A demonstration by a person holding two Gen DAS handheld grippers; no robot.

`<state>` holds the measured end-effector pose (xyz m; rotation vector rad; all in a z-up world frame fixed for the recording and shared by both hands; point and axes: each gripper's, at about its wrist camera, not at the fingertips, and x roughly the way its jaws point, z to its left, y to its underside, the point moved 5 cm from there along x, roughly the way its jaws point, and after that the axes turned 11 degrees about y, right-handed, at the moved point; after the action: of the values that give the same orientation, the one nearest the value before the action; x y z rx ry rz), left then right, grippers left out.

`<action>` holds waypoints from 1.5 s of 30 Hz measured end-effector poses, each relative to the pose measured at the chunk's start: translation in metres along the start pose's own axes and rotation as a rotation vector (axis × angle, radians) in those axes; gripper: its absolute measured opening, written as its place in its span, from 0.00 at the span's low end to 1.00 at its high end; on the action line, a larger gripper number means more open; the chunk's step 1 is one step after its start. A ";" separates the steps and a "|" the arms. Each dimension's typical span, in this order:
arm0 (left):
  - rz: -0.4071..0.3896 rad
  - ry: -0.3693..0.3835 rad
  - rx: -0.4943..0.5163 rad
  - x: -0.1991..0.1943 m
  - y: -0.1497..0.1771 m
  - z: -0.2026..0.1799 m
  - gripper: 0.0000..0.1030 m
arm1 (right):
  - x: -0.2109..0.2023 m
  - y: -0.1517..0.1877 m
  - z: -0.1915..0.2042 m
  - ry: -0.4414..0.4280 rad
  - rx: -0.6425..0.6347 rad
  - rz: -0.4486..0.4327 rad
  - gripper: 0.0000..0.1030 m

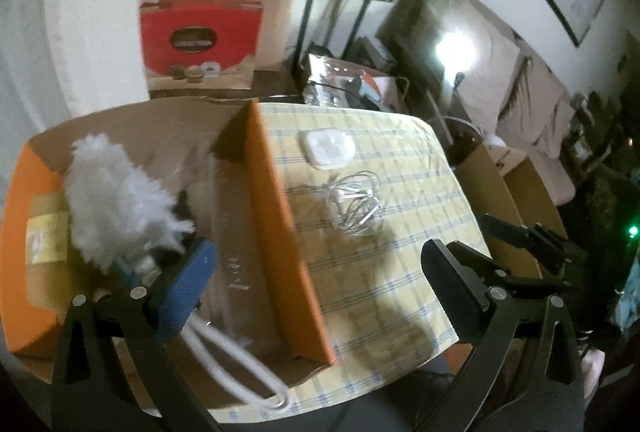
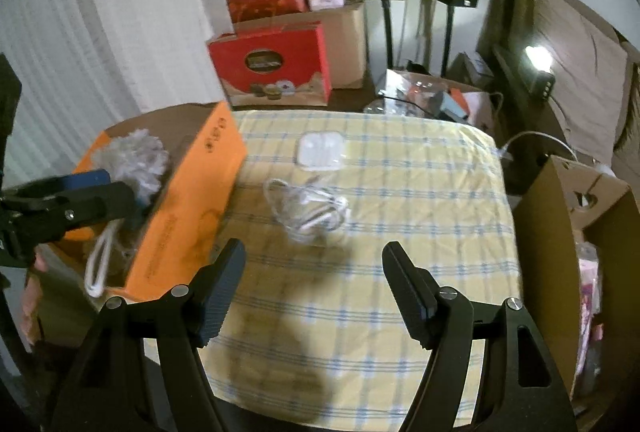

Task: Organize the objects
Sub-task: 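Move both grippers back over the table toward the white earphones, then close the left gripper on the white earphone cable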

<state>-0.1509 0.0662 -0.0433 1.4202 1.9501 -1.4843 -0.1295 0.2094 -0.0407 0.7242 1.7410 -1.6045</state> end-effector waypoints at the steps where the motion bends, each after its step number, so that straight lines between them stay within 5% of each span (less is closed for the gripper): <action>1: 0.005 -0.003 0.013 0.003 -0.002 -0.004 0.99 | 0.002 0.001 -0.005 0.002 0.007 0.005 0.71; 12: 0.053 -0.029 0.032 0.056 -0.030 -0.033 0.99 | 0.023 -0.002 -0.047 0.031 0.071 0.029 0.72; 16: 0.076 -0.050 0.038 0.077 -0.032 -0.037 0.99 | 0.033 -0.004 -0.062 0.022 0.105 0.050 0.94; 29: 0.158 -0.141 0.060 0.139 -0.035 -0.036 0.99 | 0.055 -0.010 -0.095 0.087 0.116 0.066 0.95; 42: 0.060 -0.330 0.167 0.163 -0.030 -0.032 0.99 | 0.071 -0.010 -0.107 0.092 0.134 0.082 0.95; 45: 0.066 -0.354 0.211 0.171 -0.026 -0.033 0.91 | 0.074 -0.008 -0.108 0.087 0.137 0.087 0.95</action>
<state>-0.2412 0.1830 -0.1385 1.1850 1.5585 -1.8106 -0.1931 0.3135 -0.0885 0.9357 1.6478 -1.6670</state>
